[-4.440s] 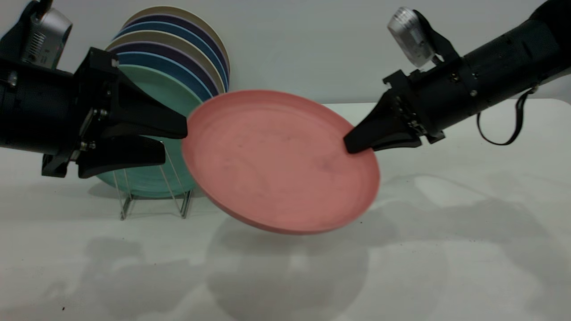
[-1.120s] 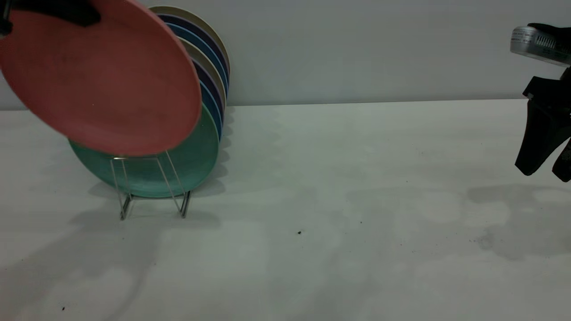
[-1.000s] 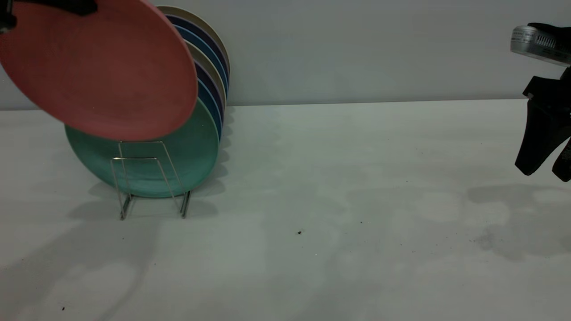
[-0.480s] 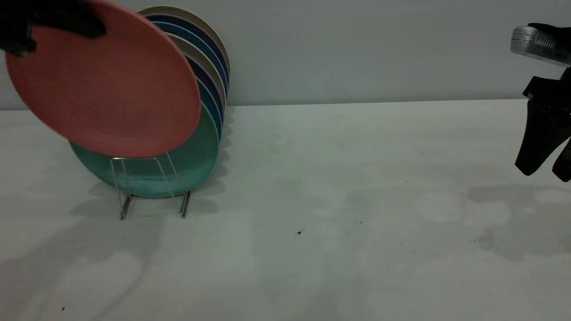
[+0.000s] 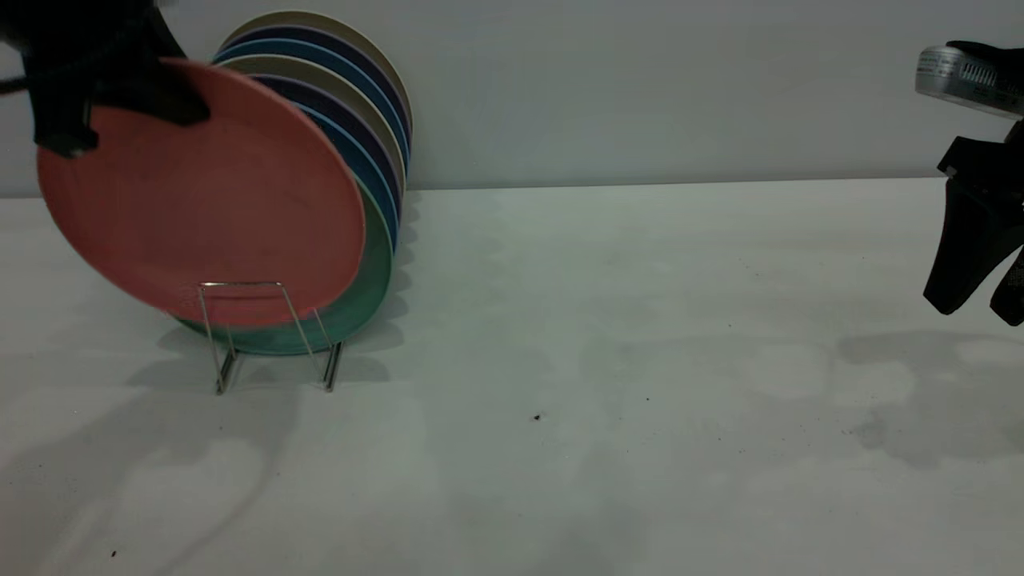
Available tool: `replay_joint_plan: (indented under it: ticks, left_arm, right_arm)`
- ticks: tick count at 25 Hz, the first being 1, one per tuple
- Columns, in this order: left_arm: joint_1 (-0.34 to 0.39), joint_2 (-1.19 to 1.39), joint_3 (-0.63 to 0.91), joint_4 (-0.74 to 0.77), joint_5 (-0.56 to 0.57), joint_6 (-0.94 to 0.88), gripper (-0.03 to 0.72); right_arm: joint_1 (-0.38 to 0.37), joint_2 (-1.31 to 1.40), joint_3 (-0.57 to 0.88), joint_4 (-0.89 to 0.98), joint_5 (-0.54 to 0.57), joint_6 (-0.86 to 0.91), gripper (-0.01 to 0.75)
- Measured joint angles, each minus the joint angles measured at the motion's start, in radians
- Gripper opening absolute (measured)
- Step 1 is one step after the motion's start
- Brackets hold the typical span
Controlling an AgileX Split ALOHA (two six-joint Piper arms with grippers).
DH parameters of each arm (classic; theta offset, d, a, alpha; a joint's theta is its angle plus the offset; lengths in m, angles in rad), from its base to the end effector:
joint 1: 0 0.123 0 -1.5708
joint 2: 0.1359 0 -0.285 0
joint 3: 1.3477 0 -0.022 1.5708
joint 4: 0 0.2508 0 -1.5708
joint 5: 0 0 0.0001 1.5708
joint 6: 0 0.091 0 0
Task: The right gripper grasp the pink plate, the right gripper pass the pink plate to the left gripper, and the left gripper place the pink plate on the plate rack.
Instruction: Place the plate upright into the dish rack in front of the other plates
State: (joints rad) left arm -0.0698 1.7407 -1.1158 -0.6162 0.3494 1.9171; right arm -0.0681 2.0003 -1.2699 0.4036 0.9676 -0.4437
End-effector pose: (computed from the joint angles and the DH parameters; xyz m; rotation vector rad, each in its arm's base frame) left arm 0.3707 -0.0440 0.2195 1.6207 1.7791 0.3588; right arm 0.3676 0.0044 0.1447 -0.2105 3.0487 0.5031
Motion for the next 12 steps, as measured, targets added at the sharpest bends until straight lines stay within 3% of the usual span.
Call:
replay_joint_plan:
  ticks: [8,12]
  left_arm:
    - [0.0,0.062,0.0,0.0,-0.02,0.0,0.105]
    - [0.0,0.062,0.0,-0.005,-0.006,-0.001,0.189]
  right_arm:
    - [0.0,0.0,0.0,0.0,0.0,0.0,0.538]
    - [0.0,0.0,0.0,0.0,0.0,0.0,0.538]
